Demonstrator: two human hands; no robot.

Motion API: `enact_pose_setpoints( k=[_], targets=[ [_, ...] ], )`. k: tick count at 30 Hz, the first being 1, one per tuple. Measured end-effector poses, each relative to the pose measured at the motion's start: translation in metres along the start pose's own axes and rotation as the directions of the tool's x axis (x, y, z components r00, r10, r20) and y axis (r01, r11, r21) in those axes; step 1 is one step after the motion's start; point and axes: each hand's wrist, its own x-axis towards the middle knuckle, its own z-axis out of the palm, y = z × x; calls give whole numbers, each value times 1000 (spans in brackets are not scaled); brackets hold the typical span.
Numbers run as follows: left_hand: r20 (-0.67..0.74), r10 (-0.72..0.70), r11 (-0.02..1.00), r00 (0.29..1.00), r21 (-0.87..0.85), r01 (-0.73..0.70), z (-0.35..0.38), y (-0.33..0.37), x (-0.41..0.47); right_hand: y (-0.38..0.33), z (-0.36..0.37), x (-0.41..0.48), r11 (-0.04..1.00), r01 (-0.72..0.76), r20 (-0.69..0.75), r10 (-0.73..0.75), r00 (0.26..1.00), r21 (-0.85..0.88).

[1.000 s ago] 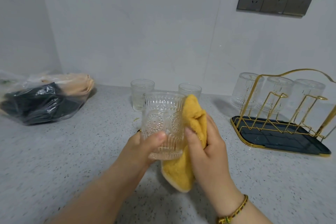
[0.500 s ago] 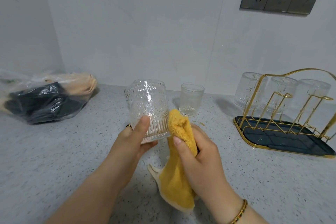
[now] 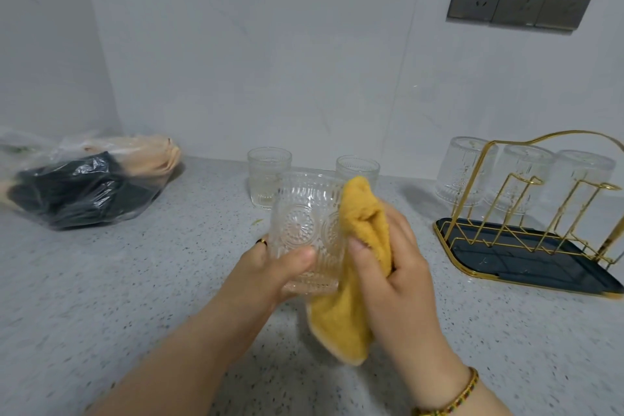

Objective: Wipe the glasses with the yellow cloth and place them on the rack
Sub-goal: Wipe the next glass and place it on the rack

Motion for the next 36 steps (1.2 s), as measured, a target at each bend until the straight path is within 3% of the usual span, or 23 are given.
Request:
enact_pose_setpoints(
  k=[3,6,11,16,19,22,25,28,31,36],
  targets=[
    [-42,14,1000,999,-18,-15,0,0,-1,0,-4,3,979,-176,34,174,984,102],
    [-128,44,997,991,-56,-51,-6,3,2,1,2,-1,955,-294,159,283,946,47],
    [-171,46,997,984,70,-34,-16,5,6,-3,4,-5,999,-28,191,31,981,-14],
    [-69,-26,981,997,188,39,-16,4,3,-9,-9,3,990,-41,-47,48,998,133],
    [-15,-5,963,1000,268,9,-14,6,1,-9,-22,12,962,-75,-228,138,964,262],
    [28,-14,935,1000,354,3,-11,8,0,-5,-35,20,946,-134,-275,219,936,296],
    [12,-21,905,1000,426,14,-11,7,0,2,-41,25,972,-144,-156,174,972,185],
    [22,-2,891,1000,453,-8,-13,8,0,1,-42,27,985,-153,75,147,986,81],
    [0,-9,885,1000,466,8,-15,8,2,-6,-45,27,991,-121,287,101,953,54],
    [69,-33,894,997,448,-1,-16,7,0,-3,-56,27,990,-139,426,113,897,31]
  ],
)
